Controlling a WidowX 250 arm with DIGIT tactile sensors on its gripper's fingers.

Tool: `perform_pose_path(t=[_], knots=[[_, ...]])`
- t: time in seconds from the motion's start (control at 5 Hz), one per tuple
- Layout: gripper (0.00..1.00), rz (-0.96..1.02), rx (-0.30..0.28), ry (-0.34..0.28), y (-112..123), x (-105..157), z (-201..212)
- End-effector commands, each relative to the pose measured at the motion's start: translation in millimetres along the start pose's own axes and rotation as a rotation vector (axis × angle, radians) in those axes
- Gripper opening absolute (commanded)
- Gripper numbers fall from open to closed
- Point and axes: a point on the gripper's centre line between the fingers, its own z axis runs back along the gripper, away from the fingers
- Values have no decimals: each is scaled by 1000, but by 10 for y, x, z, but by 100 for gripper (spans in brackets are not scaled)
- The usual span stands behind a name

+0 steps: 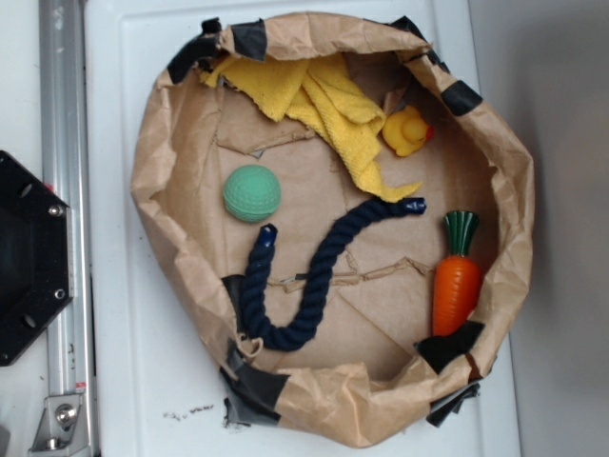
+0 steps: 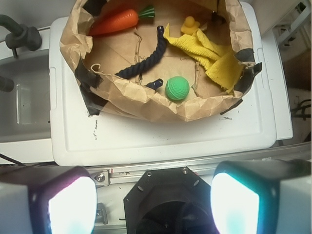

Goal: Grab the blue rope.

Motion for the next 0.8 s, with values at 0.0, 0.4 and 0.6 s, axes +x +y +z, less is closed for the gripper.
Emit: perform_pose_path(t=[0.0,0.4,0.6], knots=[[100,309,63,2,92,859,-727],[100,419,142,94,42,1189,-1363],[100,362,125,104,-57,1141,-1866]])
